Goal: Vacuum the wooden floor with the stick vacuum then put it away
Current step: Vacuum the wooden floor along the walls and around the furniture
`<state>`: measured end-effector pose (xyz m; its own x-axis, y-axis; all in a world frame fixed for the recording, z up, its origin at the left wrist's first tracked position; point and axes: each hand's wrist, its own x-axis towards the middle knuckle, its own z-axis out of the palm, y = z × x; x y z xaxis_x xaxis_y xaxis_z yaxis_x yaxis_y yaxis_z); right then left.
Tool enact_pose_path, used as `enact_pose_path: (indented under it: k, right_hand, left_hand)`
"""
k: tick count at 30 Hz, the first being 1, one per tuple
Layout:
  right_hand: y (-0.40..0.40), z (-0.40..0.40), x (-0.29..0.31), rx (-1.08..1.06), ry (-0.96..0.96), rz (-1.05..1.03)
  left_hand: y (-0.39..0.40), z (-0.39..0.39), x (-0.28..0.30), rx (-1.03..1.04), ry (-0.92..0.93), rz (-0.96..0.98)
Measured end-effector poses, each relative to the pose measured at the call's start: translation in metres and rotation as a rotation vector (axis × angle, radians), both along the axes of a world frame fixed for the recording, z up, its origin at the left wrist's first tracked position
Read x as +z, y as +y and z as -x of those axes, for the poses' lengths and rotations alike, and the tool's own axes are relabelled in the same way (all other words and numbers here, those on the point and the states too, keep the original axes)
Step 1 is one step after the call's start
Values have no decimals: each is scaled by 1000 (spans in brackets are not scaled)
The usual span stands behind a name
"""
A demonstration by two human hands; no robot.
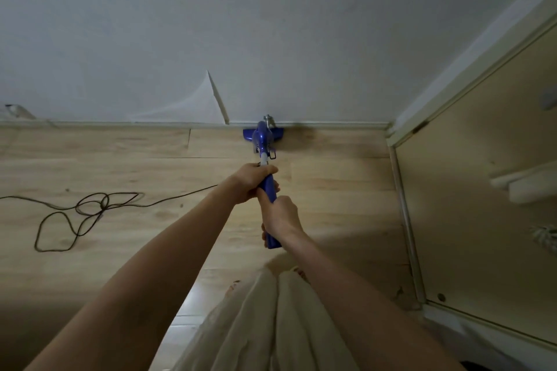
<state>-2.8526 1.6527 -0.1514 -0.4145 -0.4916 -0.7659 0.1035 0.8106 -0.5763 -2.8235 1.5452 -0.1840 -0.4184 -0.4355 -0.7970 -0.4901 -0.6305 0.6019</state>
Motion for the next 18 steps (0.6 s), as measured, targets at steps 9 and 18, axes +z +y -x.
enact_pose_path:
  k: [9,18]
  right_hand:
    - [30,-12,2,44,71,-38]
    - [83,-4,42,16,203,-108]
  left_hand:
    - [19,-11,6,-163,-1,-3]
    - [68,4,23,-231,11,14]
